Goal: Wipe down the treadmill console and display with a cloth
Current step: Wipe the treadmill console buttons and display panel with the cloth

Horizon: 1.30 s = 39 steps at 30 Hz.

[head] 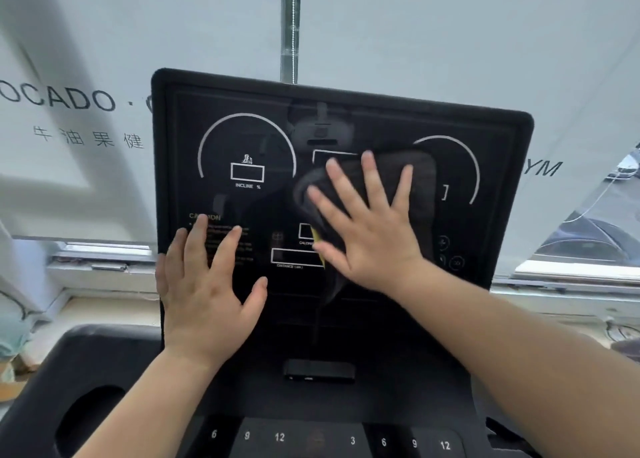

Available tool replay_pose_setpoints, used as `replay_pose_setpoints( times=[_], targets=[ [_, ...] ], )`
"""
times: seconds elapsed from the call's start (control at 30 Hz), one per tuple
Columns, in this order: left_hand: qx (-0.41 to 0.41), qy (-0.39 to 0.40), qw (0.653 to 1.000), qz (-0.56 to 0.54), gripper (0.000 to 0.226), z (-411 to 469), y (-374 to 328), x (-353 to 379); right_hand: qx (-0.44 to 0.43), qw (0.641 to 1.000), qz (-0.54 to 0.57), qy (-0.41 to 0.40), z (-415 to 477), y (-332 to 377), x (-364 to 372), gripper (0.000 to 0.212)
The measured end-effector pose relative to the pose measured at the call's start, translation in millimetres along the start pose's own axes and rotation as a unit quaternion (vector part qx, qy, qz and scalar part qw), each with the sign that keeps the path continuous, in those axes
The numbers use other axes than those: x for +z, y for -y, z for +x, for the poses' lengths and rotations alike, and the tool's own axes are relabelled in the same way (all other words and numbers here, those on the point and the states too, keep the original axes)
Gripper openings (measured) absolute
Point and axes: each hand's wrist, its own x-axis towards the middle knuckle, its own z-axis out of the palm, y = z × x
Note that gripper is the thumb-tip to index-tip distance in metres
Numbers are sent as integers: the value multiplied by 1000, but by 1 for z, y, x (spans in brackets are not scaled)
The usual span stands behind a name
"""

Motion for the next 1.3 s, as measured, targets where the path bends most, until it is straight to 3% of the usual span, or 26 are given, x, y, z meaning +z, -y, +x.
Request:
replay_pose_setpoints(
  times=[0.13, 0.3, 0.5, 0.73, 0.97, 1.1, 1.3],
  targets=[
    [-15, 30, 999, 2, 78, 1, 16, 2, -83, 996, -6, 31, -36, 31, 17, 80],
    [-2, 31, 999, -6, 83, 0, 24, -2, -167, 985, -28, 22, -28, 3, 12, 78],
    [-10, 26, 1000, 0, 83, 10, 40, -10, 0, 998, -54, 17, 67, -55, -30, 81],
    [24, 2, 995, -97, 77, 17, 58, -18, 78, 997, -15, -1, 86, -5, -28, 82],
    [70, 19, 986, -151, 69, 16, 89, -25, -24, 999, -8, 32, 42, 79, -2, 83],
    [89, 23, 974, -209, 62, 18, 102, -30, -132, 990, -7, 49, 8, 111, 14, 80],
    [120, 60, 955, -264, 63, 27, 122, -35, -208, 976, -33, 54, 14, 96, 8, 78]
  ],
)
